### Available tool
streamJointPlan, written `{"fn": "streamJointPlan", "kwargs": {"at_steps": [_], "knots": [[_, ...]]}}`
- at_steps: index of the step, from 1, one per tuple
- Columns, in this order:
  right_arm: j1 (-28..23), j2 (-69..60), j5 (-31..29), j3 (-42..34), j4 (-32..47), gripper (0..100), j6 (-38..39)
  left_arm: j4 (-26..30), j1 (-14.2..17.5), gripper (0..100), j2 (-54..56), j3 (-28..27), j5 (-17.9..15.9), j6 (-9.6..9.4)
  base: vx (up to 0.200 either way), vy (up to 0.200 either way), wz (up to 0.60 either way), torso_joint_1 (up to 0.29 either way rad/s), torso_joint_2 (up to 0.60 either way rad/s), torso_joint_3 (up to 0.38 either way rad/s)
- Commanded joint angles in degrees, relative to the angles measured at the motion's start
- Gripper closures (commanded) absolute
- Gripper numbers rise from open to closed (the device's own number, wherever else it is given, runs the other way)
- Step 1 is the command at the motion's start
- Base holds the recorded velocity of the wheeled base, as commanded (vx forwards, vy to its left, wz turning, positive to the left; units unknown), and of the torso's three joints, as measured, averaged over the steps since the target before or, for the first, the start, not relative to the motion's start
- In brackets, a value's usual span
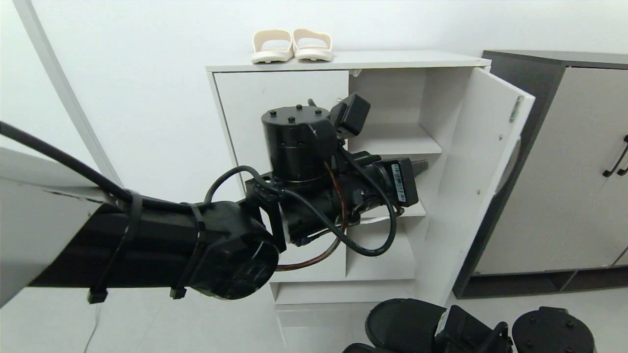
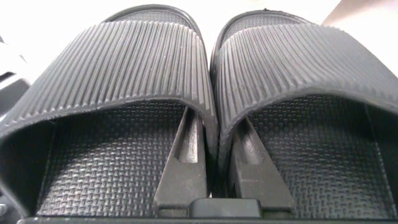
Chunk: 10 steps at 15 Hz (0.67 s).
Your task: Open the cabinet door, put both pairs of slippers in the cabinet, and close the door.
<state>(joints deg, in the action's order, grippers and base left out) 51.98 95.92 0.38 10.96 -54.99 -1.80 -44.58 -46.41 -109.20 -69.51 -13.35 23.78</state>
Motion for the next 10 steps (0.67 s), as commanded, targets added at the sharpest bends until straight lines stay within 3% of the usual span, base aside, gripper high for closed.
{"fn": "streamJointPlan", "kwargs": {"at_steps": [1, 4, 7, 8, 10], "knots": [[-0.4, 0.2, 0.0, 0.4, -0.1, 100, 0.2, -0.6, 1.4, 100, 2.6, 3.3, 0.1, 0.03, 0.000, 0.000, 0.00, 0.000, 0.00, 0.000], [-2.3, 1.0, -0.6, 2.0, -0.6, 100, 0.5, -0.4, 5.4, 100, 11.7, 11.1, 0.2, -1.28, 0.000, 0.000, 0.00, 0.000, 0.00, 0.000], [-7.2, 4.5, -5.7, 7.8, -1.0, 100, 2.8, 0.1, 10.7, 100, 23.7, 22.3, 1.1, -10.51, 0.000, 0.000, 0.00, 0.000, 0.00, 0.000], [-7.8, 6.7, -10.6, 10.6, -1.1, 100, 4.6, 1.7, 11.3, 100, 28.6, 25.7, 4.8, -12.36, 0.000, 0.000, 0.00, 0.000, 0.00, 0.000], [-7.8, 11.0, -21.5, 17.3, -1.1, 100, 8.1, 8.5, 11.3, 100, 39.1, 30.7, 15.1, -13.06, 0.000, 0.000, 0.00, 0.000, 0.00, 0.000]]}}
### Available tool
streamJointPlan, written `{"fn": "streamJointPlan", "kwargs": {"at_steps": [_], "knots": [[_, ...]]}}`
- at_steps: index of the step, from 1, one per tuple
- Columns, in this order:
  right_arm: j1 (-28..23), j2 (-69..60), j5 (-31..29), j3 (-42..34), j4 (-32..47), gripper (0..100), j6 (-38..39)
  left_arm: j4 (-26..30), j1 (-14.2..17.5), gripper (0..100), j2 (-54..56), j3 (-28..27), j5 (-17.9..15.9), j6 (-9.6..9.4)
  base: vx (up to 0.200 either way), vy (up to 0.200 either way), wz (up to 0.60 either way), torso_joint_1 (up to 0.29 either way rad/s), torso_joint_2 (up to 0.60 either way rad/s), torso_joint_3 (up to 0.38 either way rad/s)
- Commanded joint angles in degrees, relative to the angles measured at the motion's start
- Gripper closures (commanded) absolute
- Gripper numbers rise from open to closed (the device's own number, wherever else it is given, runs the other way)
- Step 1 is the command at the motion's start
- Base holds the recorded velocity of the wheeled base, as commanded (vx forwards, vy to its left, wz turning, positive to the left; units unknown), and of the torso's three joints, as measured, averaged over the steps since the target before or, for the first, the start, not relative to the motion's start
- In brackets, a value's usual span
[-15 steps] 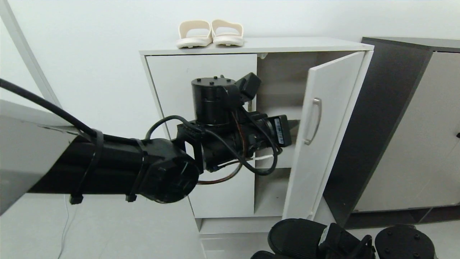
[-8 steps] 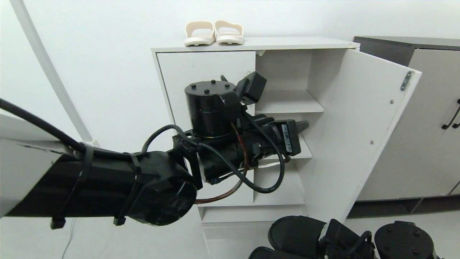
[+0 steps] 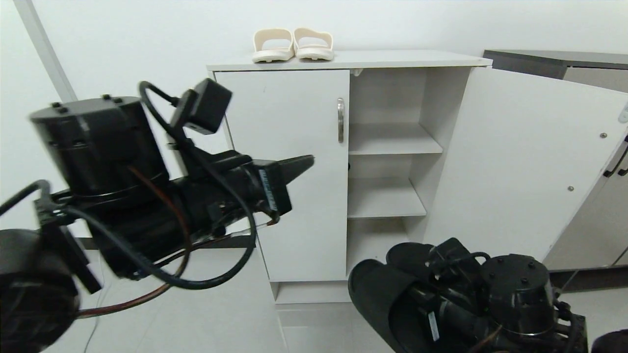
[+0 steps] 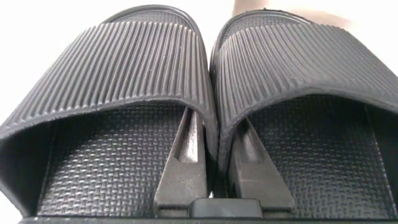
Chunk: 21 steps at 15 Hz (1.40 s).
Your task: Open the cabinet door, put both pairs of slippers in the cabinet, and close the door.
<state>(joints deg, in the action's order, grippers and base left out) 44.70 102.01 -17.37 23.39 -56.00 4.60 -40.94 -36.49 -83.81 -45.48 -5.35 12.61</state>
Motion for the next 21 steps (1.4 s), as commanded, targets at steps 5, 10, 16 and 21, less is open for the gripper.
{"fn": "streamJointPlan", "kwargs": {"at_steps": [5, 10, 16, 21], "knots": [[-1.3, 9.2, -18.8, 13.2, -0.2, 100, 3.1, 32.5, 11.3, 100, 46.4, 13.9, 22.1, -11.90, 0.000, 0.000, 0.00, 0.000, 0.00, 0.000], [-2.2, 11.4, -23.9, 15.5, -0.3, 100, 3.1, 47.0, 33.4, 100, 68.0, 22.5, 23.2, -12.43, 0.000, 0.000, 0.00, 0.000, 0.00, 0.000], [-2.2, 12.2, -23.9, 15.2, -0.3, 100, 3.1, 46.9, 36.8, 100, 83.3, 41.0, 21.1, -14.71, 0.000, 0.000, 0.00, 0.000, 0.00, 0.000], [-2.0, 15.2, -23.6, 15.0, -4.3, 100, 2.9, 39.4, 36.6, 100, 83.8, 45.1, 0.7, -13.04, 0.000, 0.000, 0.00, 0.000, 0.00, 0.000]]}}
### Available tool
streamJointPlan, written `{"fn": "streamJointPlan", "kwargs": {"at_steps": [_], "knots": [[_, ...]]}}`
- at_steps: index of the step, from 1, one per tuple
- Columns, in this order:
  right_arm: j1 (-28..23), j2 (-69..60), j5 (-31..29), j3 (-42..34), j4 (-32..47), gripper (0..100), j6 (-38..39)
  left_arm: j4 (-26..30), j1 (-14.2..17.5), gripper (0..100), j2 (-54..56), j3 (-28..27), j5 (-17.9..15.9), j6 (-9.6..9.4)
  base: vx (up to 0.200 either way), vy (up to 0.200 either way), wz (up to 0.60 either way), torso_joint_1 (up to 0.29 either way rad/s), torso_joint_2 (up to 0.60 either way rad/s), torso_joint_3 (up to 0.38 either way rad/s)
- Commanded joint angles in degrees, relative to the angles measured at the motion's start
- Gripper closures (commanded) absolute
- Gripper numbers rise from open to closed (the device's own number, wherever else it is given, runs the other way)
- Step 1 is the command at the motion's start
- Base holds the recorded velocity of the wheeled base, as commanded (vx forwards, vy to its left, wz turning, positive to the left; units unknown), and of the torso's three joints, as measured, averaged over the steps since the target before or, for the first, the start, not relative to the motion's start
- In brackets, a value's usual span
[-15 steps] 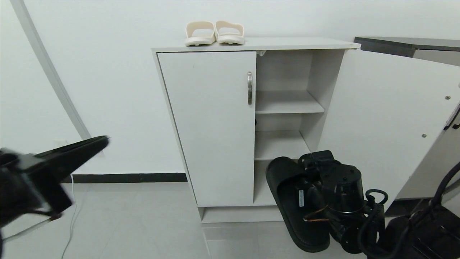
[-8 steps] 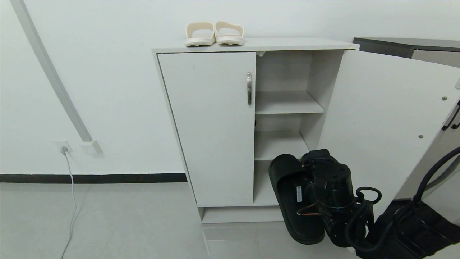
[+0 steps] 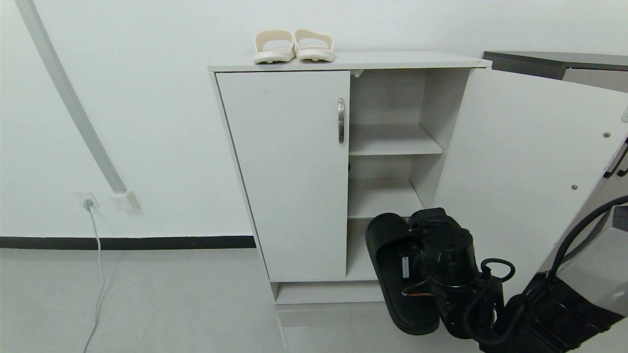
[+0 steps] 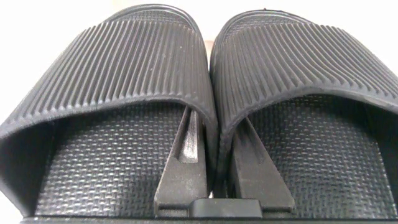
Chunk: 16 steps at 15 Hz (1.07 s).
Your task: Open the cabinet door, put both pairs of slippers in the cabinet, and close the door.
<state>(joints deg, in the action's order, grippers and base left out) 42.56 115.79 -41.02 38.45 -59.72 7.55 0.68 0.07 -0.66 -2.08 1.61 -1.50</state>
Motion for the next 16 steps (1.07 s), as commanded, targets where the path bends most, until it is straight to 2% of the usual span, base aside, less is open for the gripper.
{"fn": "streamJointPlan", "kwargs": {"at_steps": [1, 2, 4, 7, 8, 9, 10, 11, 13, 14, 16], "knots": [[0.2, 2.4, 0.1, 0.0, -1.6, 100, -0.2, -2.3, 0.0, 100, 0.7, 1.8, -7.1, 0.97, 0.000, 0.000, 0.00, 0.000, 0.00, 0.000], [0.2, 3.3, 0.2, 0.0, -3.2, 100, -0.3, -2.2, 0.0, 100, 0.7, 1.7, -6.8, 0.97, 0.000, 0.000, 0.00, 0.000, 0.00, 0.000], [0.2, 4.4, 0.2, 0.6, -5.2, 100, -0.3, -1.2, 0.0, 100, 0.7, 1.5, -3.7, 0.88, 0.000, 0.000, 0.00, 0.000, 0.00, 0.000], [0.3, 4.5, 0.2, 2.1, -5.5, 100, -1.0, -0.7, 0.0, 100, 0.7, 1.2, -3.7, 0.62, 0.000, 0.000, 0.00, 0.000, 0.00, 0.000], [0.3, 4.4, 0.2, 2.3, -5.5, 100, -1.2, -0.1, 0.0, 100, 0.7, 1.6, -2.0, -0.61, 0.000, 0.000, 0.00, 0.000, 0.00, 0.000], [0.4, 4.4, 0.2, 3.3, -5.5, 100, -1.5, -0.2, 0.0, 100, 0.7, 1.9, 1.5, -3.51, 0.000, 0.000, 0.00, 0.000, 0.00, 0.000], [1.4, 4.3, 0.1, 3.7, -5.5, 100, -1.7, -0.3, 0.0, 100, 0.7, 2.0, -1.8, -2.90, 0.000, 0.000, 0.00, 0.000, 0.00, 0.000], [1.7, 4.2, 0.0, 4.0, -5.6, 100, -1.7, -0.4, 0.0, 100, 0.7, 2.0, -3.0, -2.98, 0.000, 0.000, 0.00, 0.000, 0.00, 0.000], [3.1, 4.0, -1.3, 6.6, -5.0, 100, -1.6, -0.4, 0.0, 100, 0.7, 2.0, -3.5, -2.54, 0.000, 0.000, 0.00, 0.000, 0.00, 0.000], [3.2, 4.4, -2.7, 8.6, -4.0, 100, -1.6, -0.4, 0.0, 100, 0.7, 2.0, -3.5, -1.66, 0.000, 0.000, 0.00, 0.000, 0.00, 0.000], [3.2, 5.5, -6.8, 13.1, 1.6, 100, 0.6, -0.4, 0.0, 100, 0.7, 2.0, -3.4, -1.05, 0.000, 0.000, 0.00, 0.000, 0.00, 0.000]]}}
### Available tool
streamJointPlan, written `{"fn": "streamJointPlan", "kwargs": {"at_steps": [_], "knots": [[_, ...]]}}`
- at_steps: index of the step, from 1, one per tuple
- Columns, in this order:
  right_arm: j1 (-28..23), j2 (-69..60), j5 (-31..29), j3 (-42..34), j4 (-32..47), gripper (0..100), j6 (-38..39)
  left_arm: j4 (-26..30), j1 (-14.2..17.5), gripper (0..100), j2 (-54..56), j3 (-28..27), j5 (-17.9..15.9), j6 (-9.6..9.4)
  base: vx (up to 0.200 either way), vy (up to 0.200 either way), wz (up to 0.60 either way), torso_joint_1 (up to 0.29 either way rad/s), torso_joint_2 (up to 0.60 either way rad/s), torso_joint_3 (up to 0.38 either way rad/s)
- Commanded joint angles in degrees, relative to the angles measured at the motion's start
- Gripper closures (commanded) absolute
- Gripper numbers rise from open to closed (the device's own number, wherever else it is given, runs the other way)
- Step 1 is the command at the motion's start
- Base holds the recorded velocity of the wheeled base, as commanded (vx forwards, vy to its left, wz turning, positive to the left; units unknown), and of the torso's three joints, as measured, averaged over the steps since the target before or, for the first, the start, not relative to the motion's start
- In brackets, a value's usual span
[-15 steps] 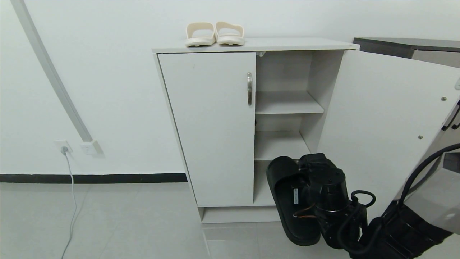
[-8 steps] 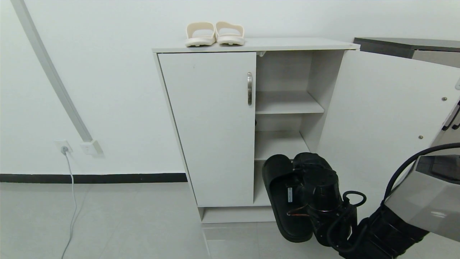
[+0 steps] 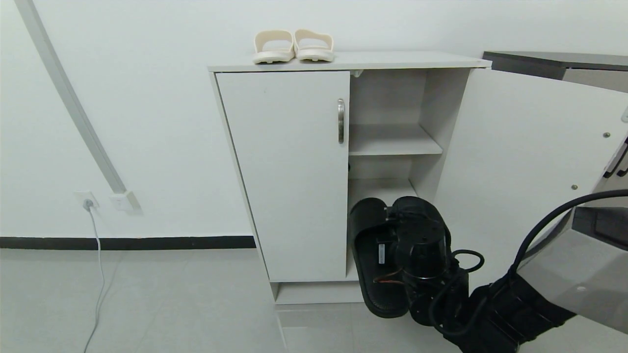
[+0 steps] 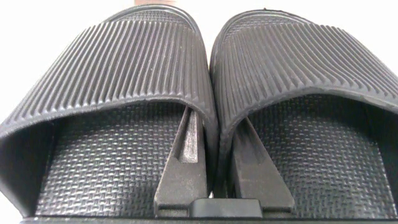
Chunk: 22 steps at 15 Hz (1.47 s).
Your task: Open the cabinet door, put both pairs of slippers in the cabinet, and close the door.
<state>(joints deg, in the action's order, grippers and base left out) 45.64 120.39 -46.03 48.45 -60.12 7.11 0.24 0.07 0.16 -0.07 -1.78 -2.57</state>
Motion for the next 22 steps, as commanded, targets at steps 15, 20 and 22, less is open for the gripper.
{"fn": "streamJointPlan", "kwargs": {"at_steps": [15, 20, 22], "knots": [[-0.8, 8.8, -2.6, 9.4, 5.8, 100, 5.2, 0.1, 0.0, 100, -0.2, 0.0, 0.0, 0.20, 0.000, -0.107, 0.00, 0.001, 0.00, 0.000], [-0.8, 10.1, -0.8, 9.6, 4.8, 100, 5.5, 0.1, 0.0, 100, -0.2, 0.0, 0.0, 0.20, 0.000, 0.000, 0.00, 0.000, 0.00, 0.000], [-0.7, 10.5, 0.1, 9.5, 3.7, 100, 5.6, 0.1, 0.0, 100, -0.2, 0.0, 0.0, 0.20, 0.000, 0.000, 0.00, 0.000, 0.00, 0.000]]}}
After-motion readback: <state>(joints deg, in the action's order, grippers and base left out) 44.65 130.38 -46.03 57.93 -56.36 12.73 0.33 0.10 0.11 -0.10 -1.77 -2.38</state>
